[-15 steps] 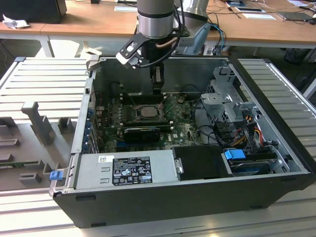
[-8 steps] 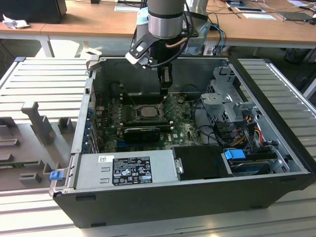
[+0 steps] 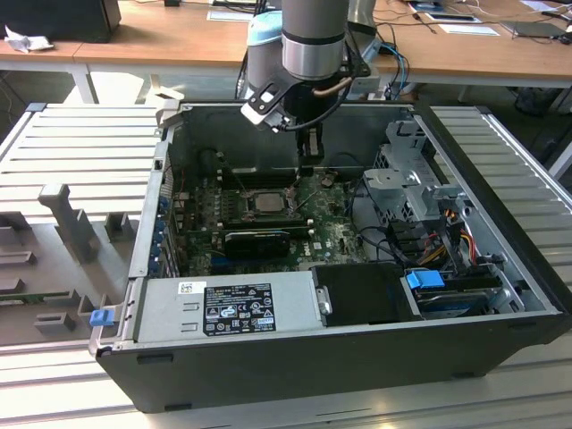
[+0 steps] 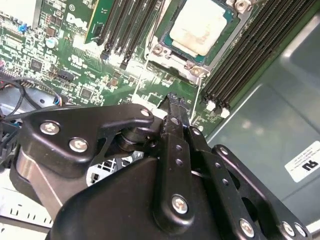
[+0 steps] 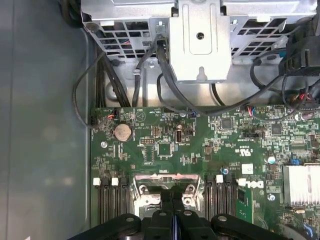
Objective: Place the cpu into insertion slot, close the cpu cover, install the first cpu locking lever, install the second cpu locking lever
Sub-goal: 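Close the cpu cover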
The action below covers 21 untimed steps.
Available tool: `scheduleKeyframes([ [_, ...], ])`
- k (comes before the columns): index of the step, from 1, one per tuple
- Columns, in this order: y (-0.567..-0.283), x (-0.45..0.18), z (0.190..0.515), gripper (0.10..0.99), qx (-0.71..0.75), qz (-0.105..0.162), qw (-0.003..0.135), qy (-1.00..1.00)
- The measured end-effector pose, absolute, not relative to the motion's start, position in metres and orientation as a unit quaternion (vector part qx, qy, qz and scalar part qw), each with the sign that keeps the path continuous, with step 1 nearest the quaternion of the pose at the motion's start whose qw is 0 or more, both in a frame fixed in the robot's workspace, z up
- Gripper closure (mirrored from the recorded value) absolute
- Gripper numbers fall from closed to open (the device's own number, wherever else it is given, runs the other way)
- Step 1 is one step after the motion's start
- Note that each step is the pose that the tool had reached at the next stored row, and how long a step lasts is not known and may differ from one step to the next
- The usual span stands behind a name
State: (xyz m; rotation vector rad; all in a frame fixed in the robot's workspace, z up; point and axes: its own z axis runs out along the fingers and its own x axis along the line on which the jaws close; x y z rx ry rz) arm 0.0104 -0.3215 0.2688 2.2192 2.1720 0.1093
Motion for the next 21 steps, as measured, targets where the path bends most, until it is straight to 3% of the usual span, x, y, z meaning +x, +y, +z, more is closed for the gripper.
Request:
scheduleKeyframes([
  [21,-0.321,0.045,0.253,0.98,0.714,0.031,0.013,0.699],
])
